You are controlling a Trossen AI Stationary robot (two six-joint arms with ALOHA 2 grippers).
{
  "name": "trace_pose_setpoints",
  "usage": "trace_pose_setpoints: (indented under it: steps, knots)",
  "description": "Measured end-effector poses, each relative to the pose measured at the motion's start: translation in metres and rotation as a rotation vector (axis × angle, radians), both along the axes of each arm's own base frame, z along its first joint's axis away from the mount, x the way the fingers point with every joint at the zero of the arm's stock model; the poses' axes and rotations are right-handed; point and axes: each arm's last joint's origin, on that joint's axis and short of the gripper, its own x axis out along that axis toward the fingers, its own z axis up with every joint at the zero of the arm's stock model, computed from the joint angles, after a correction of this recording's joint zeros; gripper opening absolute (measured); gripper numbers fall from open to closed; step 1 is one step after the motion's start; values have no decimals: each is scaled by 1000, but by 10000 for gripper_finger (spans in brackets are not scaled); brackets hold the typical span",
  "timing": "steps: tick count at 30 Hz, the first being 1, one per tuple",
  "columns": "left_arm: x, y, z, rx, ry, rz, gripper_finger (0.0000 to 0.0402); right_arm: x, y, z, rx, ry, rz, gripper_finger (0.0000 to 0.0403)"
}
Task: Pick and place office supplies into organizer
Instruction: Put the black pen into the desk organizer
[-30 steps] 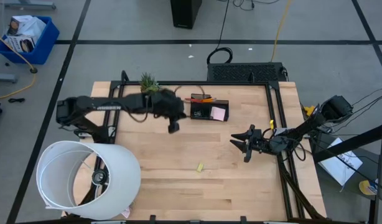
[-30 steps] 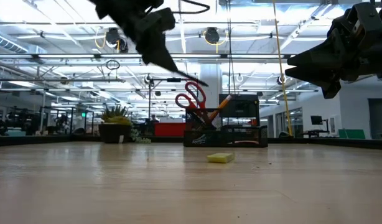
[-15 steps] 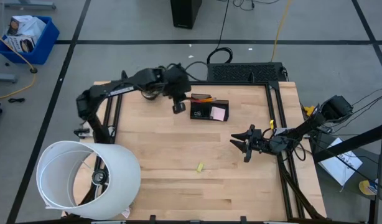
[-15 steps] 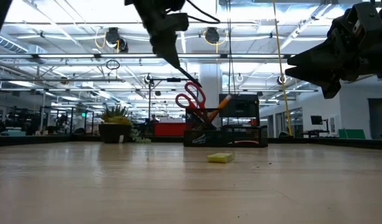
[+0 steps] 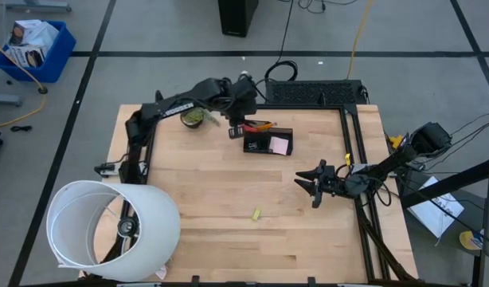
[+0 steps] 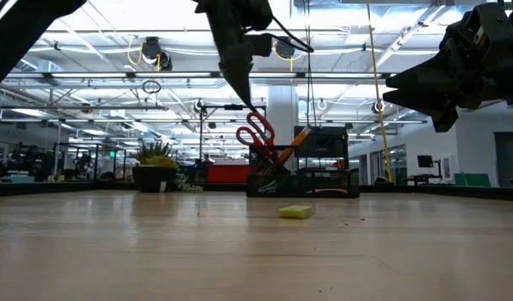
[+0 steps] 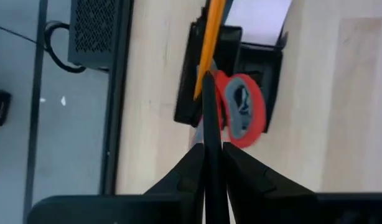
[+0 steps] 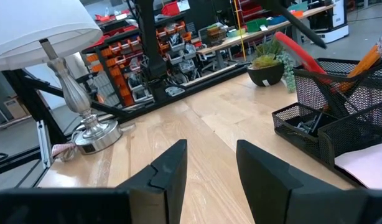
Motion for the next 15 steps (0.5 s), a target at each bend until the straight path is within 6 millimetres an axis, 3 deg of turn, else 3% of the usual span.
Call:
trace_pose_setpoints:
  steps: [8,15]
  knots:
    - [7,8,-16,43,84,-30,38,0,0,0,0,0,0,132]
    - [9,5,-18,30,86,-85,71,0,0,0,0,0,0,132]
